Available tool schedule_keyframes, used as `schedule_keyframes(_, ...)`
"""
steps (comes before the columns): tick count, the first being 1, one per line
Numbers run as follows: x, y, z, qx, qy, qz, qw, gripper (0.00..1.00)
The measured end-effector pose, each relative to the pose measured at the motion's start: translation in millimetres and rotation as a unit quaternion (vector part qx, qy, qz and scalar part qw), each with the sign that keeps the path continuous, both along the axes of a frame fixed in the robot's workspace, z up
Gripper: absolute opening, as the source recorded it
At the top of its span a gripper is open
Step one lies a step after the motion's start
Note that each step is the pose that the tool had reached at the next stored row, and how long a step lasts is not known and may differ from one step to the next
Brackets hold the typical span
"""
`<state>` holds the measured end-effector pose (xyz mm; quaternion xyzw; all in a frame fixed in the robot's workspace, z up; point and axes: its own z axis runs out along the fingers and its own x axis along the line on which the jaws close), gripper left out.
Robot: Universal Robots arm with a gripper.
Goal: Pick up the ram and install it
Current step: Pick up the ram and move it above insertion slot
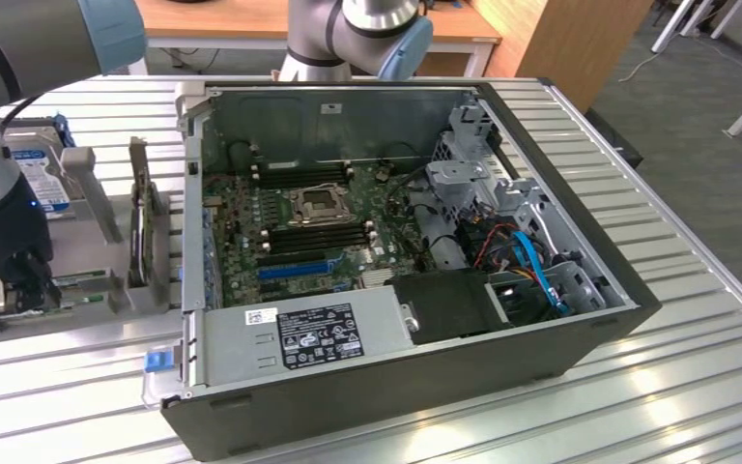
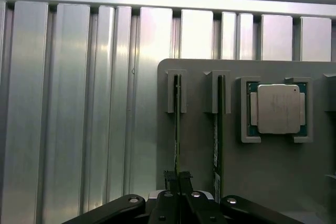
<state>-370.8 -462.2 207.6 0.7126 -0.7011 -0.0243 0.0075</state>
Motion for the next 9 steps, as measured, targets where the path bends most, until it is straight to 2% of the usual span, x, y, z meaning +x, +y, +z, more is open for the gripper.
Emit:
schedule_keyframes(1,0.0,0.0,4.3,0.0000,0.0000,0.000,1.0000,0.12)
schedule_keyframes(9,0.0,0.0,13.5,0.0000,0.0000,0.000,1.0000,0.12)
